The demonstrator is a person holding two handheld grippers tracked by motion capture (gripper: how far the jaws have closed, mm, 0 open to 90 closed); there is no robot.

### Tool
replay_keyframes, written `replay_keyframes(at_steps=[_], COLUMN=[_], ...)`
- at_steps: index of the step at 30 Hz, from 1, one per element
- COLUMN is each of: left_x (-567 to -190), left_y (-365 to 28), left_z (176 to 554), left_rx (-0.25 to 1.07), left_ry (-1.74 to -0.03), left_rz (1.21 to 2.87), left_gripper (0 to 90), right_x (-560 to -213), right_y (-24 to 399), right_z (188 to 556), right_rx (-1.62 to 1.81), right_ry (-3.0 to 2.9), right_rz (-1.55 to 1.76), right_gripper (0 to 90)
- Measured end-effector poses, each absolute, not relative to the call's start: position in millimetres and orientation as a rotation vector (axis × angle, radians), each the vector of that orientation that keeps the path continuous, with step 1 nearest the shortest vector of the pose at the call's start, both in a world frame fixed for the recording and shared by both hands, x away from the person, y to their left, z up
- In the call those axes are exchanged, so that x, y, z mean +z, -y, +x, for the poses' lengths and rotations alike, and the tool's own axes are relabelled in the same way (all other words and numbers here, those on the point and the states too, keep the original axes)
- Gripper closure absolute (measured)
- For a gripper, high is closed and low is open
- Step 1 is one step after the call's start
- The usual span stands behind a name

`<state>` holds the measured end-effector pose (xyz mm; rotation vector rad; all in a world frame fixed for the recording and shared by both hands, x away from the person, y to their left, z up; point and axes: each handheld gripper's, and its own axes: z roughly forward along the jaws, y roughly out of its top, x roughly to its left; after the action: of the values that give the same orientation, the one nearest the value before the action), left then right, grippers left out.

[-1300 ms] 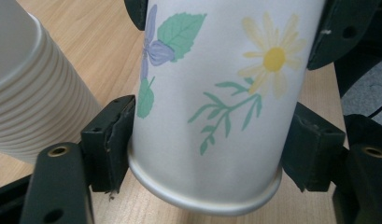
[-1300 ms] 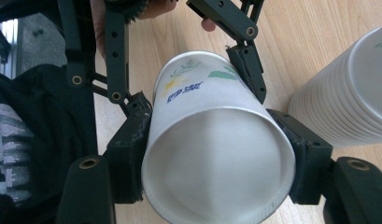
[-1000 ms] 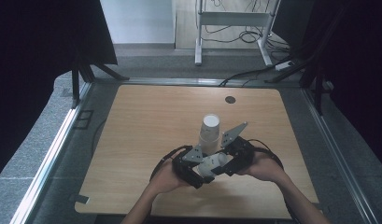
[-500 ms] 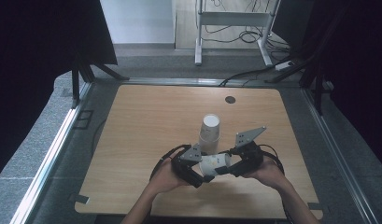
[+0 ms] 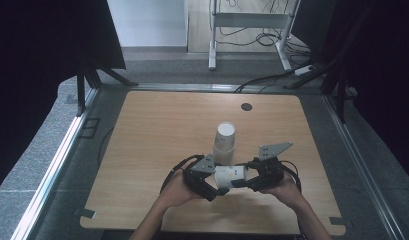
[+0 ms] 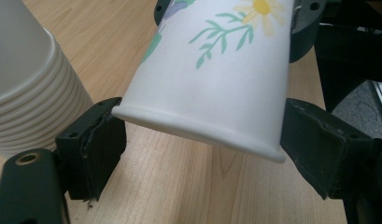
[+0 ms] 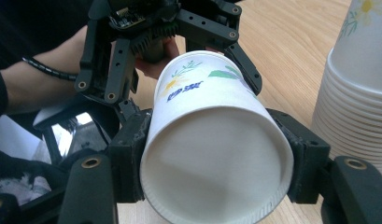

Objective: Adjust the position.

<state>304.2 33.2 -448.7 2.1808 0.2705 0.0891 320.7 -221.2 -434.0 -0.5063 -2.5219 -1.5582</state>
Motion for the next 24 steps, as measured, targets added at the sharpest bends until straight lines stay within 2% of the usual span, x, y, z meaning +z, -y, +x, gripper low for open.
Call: replay_keyframes(at_steps=[7, 24], left_x=[-448.3, -448.0], left_y=[-33.1, -35.1], left_z=[304.3, 303.3], left_rx=[0.083, 0.085], left_ry=[-0.265, -0.239], left_rz=[2.174, 2.175], left_gripper=[16.2, 24.9], right_x=[-440.7, -444.6], right_y=[224.3, 225.2], right_z=[320.2, 321.8], right_rx=[-1.61, -1.62], right_ry=[2.458, 2.434], right_rz=[-0.5, -0.479], right_gripper=[36.2, 35.6])
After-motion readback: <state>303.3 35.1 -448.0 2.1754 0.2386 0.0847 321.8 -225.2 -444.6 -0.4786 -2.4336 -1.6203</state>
